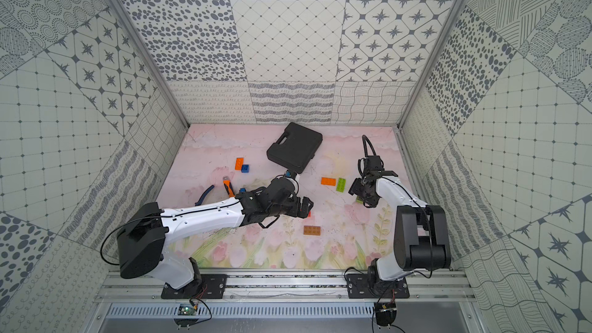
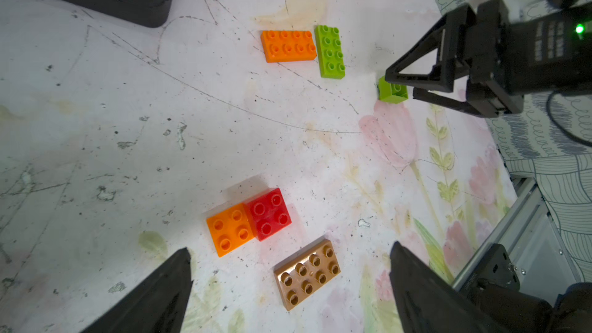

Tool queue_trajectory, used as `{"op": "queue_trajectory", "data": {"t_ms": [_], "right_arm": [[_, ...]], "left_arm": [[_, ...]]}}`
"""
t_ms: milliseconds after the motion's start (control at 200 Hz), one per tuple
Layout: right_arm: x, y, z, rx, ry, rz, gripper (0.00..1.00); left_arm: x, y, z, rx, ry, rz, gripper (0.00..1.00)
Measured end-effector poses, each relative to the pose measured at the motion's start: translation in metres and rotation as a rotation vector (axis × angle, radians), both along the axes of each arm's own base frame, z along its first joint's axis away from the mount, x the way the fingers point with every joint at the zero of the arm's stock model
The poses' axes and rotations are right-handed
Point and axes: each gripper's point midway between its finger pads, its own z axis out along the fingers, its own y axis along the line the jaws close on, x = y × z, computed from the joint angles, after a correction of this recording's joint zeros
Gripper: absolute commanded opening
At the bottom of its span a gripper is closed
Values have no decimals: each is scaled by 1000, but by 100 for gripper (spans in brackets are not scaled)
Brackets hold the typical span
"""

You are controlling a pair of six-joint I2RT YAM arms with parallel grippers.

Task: Assemble the number 5 with lego
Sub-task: Pick up the lego brick from the center of the board.

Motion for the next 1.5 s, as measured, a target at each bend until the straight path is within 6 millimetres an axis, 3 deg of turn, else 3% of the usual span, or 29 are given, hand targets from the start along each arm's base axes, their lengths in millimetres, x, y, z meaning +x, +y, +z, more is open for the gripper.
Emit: {"op": "queue_trajectory", "data": {"t_ms": [395,500,570,825,1066,1501], "right_arm": [[19,-4,-16,-43,65,88,61],[16,-5,-23,-52,96,108,59],[15,-5,-24,-54,106,118,51],[11,-3,-25,-57,118,138,44],[6,2,-12,-46,81,143,37],[-12,13,-12,-9,93,155,36]], "left_arm": [[-9,-9,-11,19,37,-66,100],[-11,-9,-12,23,44,-72,100],[-11,-9,-13,22,47,-74,100],[-12,-10,-13,20,52,-79,100],[-14,-8,-15,24,55,-79,100],[-19,1,-16,21,55,-76,100]]}}
